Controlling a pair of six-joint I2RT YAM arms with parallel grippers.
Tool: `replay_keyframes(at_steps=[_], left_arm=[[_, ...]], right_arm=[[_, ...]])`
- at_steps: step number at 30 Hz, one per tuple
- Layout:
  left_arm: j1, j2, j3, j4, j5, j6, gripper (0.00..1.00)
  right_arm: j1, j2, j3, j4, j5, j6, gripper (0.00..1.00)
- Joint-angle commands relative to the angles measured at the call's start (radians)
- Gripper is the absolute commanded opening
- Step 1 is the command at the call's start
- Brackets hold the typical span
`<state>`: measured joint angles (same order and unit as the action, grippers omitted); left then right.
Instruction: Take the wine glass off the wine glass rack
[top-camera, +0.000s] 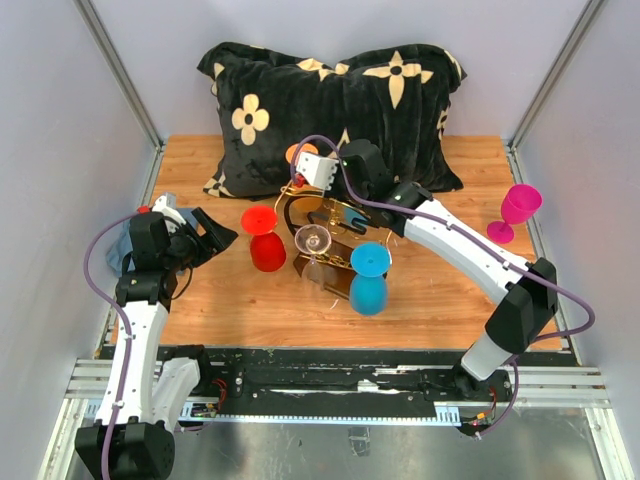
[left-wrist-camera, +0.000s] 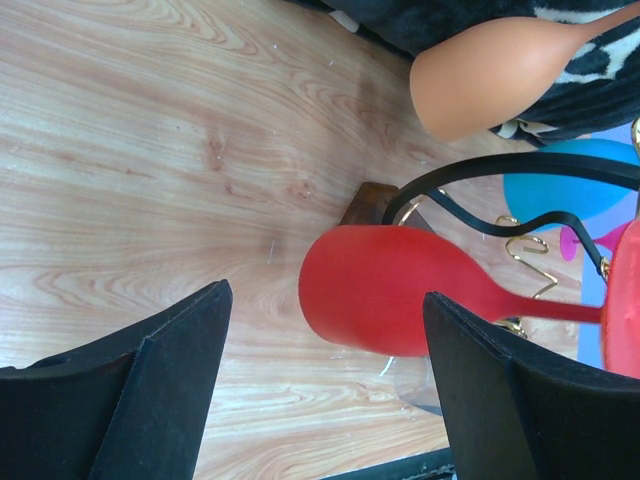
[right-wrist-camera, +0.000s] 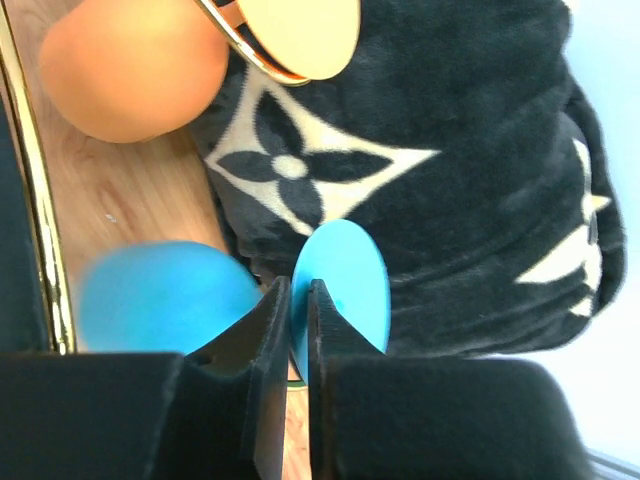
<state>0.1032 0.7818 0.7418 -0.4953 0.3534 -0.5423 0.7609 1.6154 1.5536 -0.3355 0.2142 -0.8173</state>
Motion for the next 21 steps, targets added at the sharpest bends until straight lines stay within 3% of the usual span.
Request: replay_keyframes(at_steps=[1,7,17,21], left_arm=[[-0.003,0.005,0.002,0.012,0.013,0.01,0.83],[-0.003,0.009,0.001,0.014,0.012,0.01,0.83],[-0.003,0.014,-0.009,0.022,0.013,0.013,0.83],[-0.002,0.017,-0.02,0.028,0.022,0.007,0.83]], right_arm=[[0.005,0.004,0.028,0.055,0.122,-0.026,0.01],[0.044,-0.022,-0.049,0.192,0.187,-0.1,0.01],[0.065,-0.086,-0.112,0.24,0.224,-0.131,0.01],[0.087,-0.113,-0.182,0.322,0.316,-0.214,0.01]])
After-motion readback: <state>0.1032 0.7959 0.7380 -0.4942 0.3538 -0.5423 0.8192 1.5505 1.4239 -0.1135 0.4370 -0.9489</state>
